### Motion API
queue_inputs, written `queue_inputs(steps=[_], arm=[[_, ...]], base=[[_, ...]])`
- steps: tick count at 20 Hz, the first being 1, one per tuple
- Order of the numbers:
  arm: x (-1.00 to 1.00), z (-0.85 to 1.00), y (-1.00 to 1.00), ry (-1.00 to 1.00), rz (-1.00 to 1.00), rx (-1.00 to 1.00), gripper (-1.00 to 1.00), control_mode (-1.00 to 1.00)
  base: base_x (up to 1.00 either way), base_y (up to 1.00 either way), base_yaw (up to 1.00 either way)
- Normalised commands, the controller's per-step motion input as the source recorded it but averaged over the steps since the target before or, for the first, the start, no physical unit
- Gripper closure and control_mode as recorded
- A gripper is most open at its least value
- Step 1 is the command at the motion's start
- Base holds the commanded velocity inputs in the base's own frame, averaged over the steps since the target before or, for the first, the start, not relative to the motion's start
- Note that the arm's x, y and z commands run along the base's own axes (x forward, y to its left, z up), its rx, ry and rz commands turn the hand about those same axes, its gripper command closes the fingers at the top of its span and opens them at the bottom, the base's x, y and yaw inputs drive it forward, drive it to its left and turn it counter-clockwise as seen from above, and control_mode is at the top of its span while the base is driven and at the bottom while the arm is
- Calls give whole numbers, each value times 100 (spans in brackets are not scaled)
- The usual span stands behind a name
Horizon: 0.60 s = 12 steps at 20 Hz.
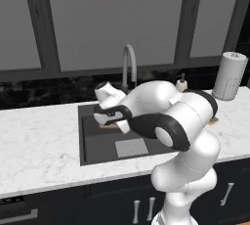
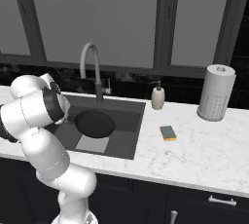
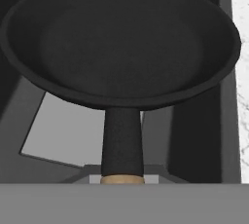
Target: Pick the pan and sponge and place them into the sink. Then turn on the water.
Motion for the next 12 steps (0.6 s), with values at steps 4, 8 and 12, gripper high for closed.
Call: queue_inputs(steps=[4,8,12], arm=[[1,-28,-17,0,-5,0,100,-100],[0,-25,-27,0,-4,0,100,-100],[2,-30,-19,0,-3,0,100,-100]], base=[[0,0,0],[0,0,0],[0,0,0]])
